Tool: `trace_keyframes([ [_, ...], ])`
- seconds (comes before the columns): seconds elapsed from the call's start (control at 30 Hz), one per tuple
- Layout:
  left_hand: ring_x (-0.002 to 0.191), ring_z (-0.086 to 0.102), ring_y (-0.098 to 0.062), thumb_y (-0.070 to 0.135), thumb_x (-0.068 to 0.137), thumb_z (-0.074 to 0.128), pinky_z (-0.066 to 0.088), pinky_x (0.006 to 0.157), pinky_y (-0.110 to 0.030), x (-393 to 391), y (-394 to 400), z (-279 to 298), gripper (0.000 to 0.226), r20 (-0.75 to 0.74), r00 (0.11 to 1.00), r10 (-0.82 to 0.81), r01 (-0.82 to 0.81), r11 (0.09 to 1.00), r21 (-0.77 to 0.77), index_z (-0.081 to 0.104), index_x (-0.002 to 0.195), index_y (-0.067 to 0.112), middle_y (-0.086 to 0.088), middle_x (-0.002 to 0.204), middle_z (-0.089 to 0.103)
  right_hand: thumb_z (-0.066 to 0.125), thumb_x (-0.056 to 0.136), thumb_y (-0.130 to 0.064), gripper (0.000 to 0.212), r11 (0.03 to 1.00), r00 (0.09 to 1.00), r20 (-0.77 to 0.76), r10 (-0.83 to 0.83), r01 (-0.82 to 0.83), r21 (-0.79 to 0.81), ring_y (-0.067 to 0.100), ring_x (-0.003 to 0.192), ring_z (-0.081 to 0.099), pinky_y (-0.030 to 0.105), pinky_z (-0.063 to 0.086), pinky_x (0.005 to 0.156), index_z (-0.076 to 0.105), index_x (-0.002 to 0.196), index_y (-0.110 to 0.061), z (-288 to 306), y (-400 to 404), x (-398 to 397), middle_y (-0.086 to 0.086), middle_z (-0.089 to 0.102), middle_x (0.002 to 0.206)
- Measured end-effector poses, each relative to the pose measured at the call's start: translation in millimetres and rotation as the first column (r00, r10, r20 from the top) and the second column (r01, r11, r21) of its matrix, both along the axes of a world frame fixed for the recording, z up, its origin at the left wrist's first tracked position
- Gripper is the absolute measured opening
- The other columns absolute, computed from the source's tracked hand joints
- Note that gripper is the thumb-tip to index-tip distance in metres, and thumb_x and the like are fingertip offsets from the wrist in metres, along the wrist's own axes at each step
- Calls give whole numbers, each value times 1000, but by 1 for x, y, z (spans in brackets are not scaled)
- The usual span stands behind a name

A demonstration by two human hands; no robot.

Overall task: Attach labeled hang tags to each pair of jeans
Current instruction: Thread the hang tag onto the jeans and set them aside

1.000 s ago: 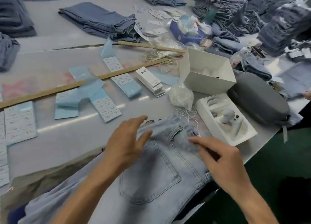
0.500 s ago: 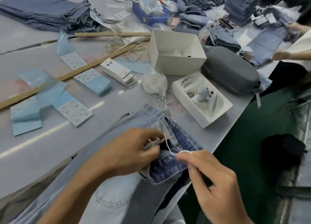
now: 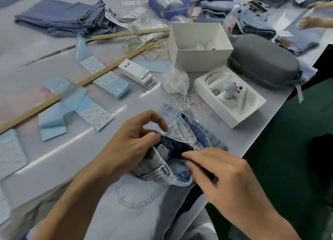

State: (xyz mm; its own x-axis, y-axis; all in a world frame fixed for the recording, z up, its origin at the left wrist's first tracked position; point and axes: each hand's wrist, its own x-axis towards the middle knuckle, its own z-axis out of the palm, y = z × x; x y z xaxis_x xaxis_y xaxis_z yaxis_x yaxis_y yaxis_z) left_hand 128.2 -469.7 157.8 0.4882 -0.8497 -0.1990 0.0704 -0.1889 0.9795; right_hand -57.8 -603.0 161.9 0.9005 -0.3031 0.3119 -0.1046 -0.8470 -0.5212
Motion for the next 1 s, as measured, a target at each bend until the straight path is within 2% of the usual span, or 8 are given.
trace_keyframes([
  [0.13,55,46,-29,18,88,54,36,52,-38,-19,5,2,11,0,997,83,-83,995,-53,60,93,25,-37,85,61,76,83,-33,37,999,1000,5,-9,9,51,0,78,63,30,58,66,74,119,-21,10,-1,7,-14,70,96],
  [0.23,48,30,-31,19,92,53,28,41,-33,-28,10,5,8,18,992,126,-124,989,-80,58,94,24,-39,83,56,78,84,-30,30,998,996,86,27,-31,54,8,86,66,32,57,72,75,112,-20,10,5,18,-10,71,95],
  [0.37,60,42,-61,18,93,53,37,52,-71,-36,15,9,6,-20,988,156,-157,984,-90,56,98,21,-41,88,58,80,85,-28,17,990,992,100,76,-87,113,14,86,66,36,55,73,76,98,-18,5,9,25,-8,70,90],
  [0.4,62,43,-64,18,93,53,37,55,-75,-38,15,11,6,-22,987,160,-161,983,-86,56,97,21,-41,87,58,81,84,-25,15,987,991,98,91,-102,121,14,84,65,37,55,71,75,95,-17,3,8,26,-8,69,88],
  [0.6,56,42,-56,11,92,51,36,51,-66,-43,13,18,12,67,986,151,-146,986,-76,60,93,17,-39,76,51,72,92,-15,7,967,980,174,93,-131,219,13,84,66,34,53,72,76,97,-12,-1,0,19,-5,68,88],
  [0.67,61,46,-54,10,89,49,39,56,-64,-41,11,20,19,127,979,157,-149,987,-66,67,86,15,-37,75,52,70,93,-13,8,968,976,203,84,-128,216,14,86,67,32,53,73,76,99,-11,-1,0,16,-3,69,91],
  [0.83,67,54,-56,10,80,47,46,66,-68,-39,8,21,30,170,974,152,-151,988,-17,76,76,15,-38,75,60,79,86,-16,13,970,966,238,104,-151,190,12,84,66,25,53,74,76,98,-11,0,-2,9,-4,68,91],
  [1.0,63,51,-50,9,80,47,43,59,-62,-41,3,19,28,168,973,157,-160,987,2,73,79,18,-34,76,61,86,82,-21,22,967,971,232,56,-111,230,7,81,63,14,46,73,75,99,-13,-4,-2,8,-8,65,88],
])
